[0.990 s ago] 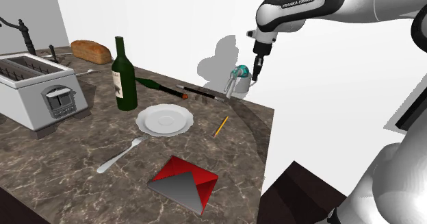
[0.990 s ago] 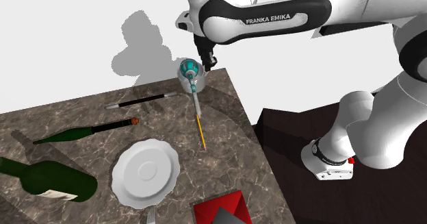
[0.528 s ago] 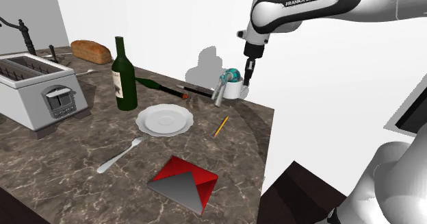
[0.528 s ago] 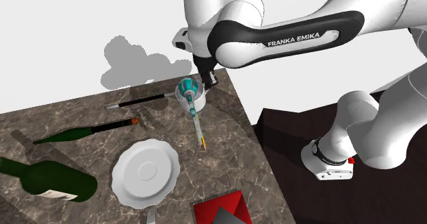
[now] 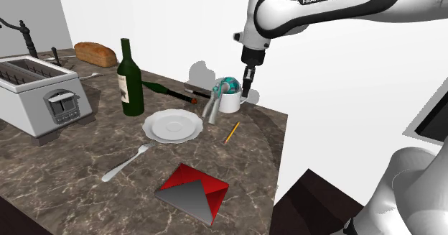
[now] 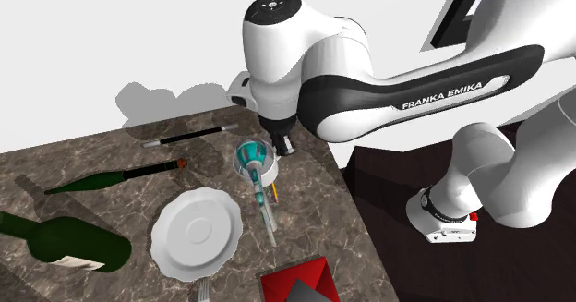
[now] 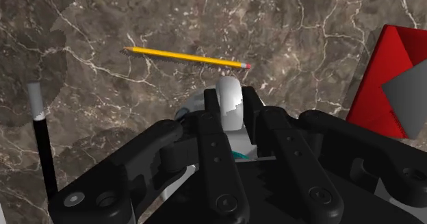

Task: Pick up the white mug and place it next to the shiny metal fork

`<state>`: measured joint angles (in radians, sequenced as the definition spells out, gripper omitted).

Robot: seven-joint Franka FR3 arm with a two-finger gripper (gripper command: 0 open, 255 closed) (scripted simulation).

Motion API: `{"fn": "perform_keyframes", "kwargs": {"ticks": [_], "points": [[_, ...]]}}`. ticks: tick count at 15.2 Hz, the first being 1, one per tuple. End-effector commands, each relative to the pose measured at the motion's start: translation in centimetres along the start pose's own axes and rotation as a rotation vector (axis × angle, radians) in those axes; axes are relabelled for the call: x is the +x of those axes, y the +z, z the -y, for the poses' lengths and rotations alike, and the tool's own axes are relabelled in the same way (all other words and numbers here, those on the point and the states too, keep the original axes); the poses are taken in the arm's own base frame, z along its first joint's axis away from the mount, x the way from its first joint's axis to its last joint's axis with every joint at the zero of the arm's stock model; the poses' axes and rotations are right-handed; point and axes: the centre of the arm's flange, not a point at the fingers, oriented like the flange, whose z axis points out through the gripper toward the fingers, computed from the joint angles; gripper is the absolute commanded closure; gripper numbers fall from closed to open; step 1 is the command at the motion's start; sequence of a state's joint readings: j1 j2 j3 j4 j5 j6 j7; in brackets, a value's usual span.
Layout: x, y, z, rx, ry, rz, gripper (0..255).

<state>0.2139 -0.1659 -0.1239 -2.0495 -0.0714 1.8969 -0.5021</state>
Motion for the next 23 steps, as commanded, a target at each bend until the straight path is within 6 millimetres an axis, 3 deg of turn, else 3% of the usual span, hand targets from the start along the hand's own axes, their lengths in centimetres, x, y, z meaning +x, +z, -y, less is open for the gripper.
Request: {"fn": "perform_keyframes", "kwargs": {"ticks": [1,23], "points": [[1.0,-0.3,2.4,0.000,0.002,-0.001,255],[12.9,-1.8,28.9,0.000,0.002,-0.001,255]]}}
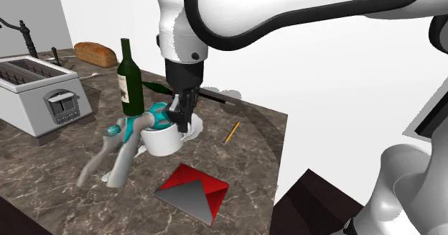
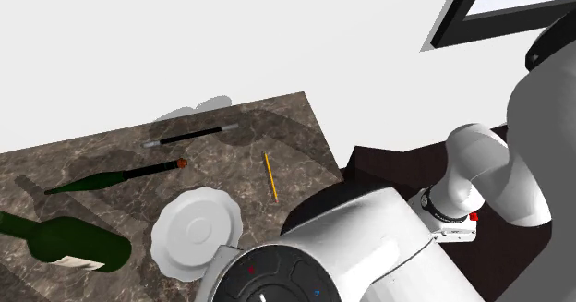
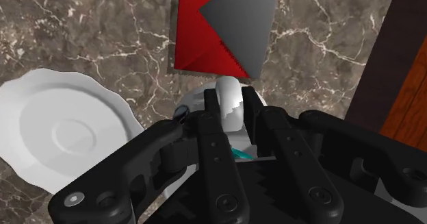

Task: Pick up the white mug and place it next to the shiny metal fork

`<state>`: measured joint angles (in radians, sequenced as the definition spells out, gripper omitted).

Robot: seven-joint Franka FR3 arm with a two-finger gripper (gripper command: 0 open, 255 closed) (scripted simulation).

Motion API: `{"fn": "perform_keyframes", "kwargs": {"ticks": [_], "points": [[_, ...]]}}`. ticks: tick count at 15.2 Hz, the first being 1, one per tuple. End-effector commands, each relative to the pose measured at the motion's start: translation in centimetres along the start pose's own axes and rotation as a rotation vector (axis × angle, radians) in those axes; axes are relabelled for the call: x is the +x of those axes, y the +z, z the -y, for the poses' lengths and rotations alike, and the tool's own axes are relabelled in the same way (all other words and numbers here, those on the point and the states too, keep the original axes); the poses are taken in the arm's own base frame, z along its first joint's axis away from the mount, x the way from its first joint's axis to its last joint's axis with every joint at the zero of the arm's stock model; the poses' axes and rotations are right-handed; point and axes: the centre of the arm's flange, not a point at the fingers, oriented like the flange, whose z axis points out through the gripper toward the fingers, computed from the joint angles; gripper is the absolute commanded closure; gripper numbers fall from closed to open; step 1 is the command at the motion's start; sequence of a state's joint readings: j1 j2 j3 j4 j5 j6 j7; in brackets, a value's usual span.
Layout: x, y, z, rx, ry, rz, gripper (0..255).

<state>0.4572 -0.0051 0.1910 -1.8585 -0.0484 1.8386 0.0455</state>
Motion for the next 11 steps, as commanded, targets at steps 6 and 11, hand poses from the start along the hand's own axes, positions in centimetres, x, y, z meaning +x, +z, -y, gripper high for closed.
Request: {"fn": "perform_keyframes", "kwargs": {"ticks": [6,11], "points": [[3.9,-0.6,8.5,0.000,0.001,-0.001,255],[6.4,-0.9,14.2,0.000,0.001,-0.001,255]]}}
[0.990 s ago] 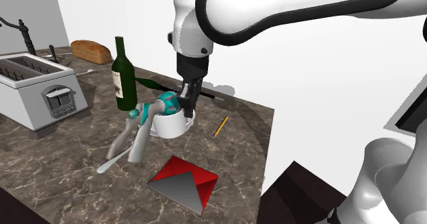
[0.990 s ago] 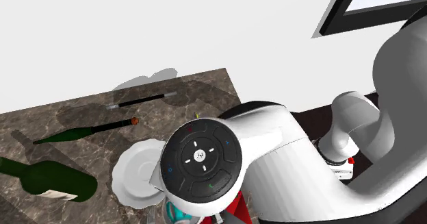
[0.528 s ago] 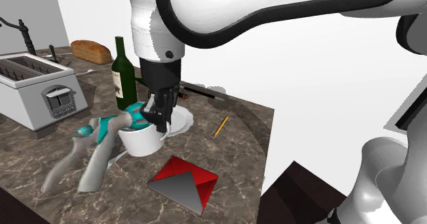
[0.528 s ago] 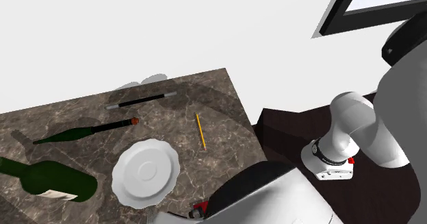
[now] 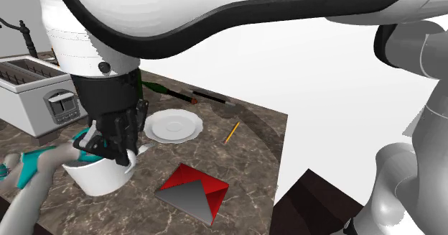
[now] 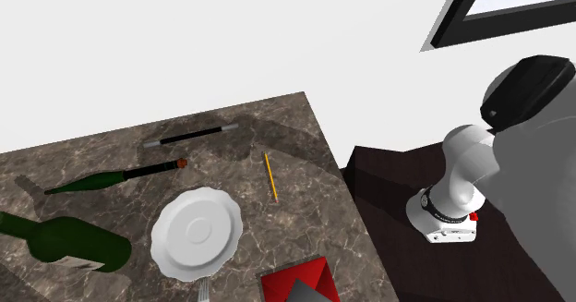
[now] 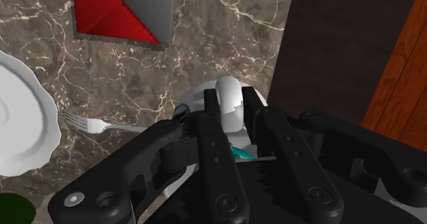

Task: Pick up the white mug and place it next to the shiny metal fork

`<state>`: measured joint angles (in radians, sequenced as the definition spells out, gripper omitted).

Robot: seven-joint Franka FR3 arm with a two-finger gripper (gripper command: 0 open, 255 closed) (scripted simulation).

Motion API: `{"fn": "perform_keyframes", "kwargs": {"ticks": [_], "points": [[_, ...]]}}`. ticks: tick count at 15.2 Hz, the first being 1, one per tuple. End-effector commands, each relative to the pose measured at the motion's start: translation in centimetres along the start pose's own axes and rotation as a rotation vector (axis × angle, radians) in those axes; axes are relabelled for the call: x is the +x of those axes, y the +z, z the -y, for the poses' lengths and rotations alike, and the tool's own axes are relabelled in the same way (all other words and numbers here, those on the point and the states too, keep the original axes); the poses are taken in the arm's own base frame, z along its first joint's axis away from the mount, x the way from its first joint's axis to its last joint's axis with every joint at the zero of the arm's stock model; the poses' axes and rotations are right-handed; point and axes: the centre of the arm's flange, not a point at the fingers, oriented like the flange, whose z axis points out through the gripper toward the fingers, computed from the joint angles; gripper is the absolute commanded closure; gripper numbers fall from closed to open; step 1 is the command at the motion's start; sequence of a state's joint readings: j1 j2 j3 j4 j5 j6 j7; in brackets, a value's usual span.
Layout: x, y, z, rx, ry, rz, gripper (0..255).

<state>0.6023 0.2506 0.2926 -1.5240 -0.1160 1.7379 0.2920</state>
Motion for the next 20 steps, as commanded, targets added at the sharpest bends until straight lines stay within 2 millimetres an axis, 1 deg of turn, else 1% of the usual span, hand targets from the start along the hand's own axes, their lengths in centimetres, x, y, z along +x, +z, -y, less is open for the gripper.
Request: {"fn": "perform_keyframes", "kwargs": {"ticks": [1,20], "points": [[0.7,0.7,1.1,0.000,0.001,-0.001,255],[0.8,10.7,1.6,0.000,0.001,-0.001,255]]}}
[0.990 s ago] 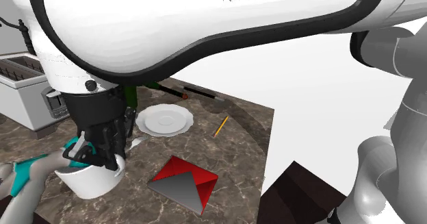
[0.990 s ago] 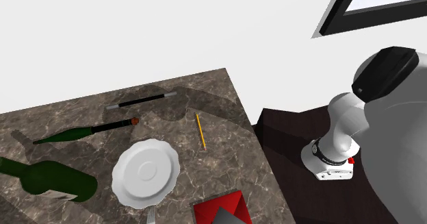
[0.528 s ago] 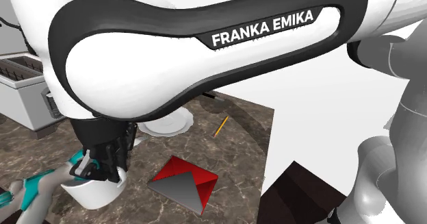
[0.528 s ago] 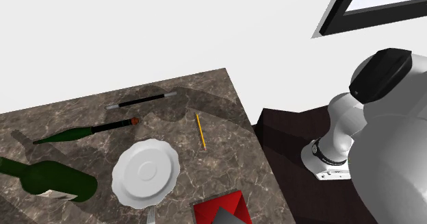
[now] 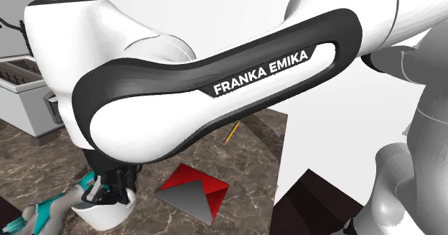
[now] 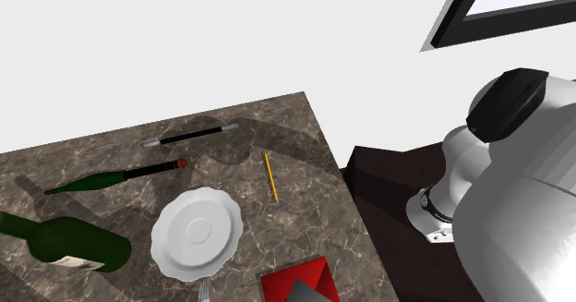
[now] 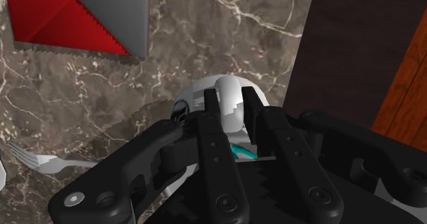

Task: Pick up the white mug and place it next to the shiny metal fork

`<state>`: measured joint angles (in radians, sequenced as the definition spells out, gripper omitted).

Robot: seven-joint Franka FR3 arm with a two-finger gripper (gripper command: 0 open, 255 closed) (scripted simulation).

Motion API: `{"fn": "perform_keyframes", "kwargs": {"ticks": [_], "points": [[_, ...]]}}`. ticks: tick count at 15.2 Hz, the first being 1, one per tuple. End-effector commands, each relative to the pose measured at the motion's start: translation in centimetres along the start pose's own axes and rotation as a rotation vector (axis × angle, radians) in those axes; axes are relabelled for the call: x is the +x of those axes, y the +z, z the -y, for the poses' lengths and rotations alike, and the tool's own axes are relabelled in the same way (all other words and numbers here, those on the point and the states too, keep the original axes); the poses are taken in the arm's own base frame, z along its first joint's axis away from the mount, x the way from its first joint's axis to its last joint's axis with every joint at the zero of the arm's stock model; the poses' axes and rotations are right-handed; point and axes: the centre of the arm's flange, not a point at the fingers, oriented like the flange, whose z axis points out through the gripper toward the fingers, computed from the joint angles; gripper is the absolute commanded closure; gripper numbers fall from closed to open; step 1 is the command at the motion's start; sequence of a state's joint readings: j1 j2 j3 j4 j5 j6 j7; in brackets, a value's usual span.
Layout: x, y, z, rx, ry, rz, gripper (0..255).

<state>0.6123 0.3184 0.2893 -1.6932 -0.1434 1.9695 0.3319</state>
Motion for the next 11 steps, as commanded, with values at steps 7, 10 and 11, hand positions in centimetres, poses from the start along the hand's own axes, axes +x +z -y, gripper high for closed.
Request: {"fn": "perform_keyframes", "kwargs": {"ticks": [7,10,11], "points": [[0.1,4.1,0.2,0.000,0.000,-0.001,255],[0.1,4.1,0.2,0.000,0.000,-0.001,255],[0.1,4.1,0.2,0.000,0.000,-0.001,255]]}}
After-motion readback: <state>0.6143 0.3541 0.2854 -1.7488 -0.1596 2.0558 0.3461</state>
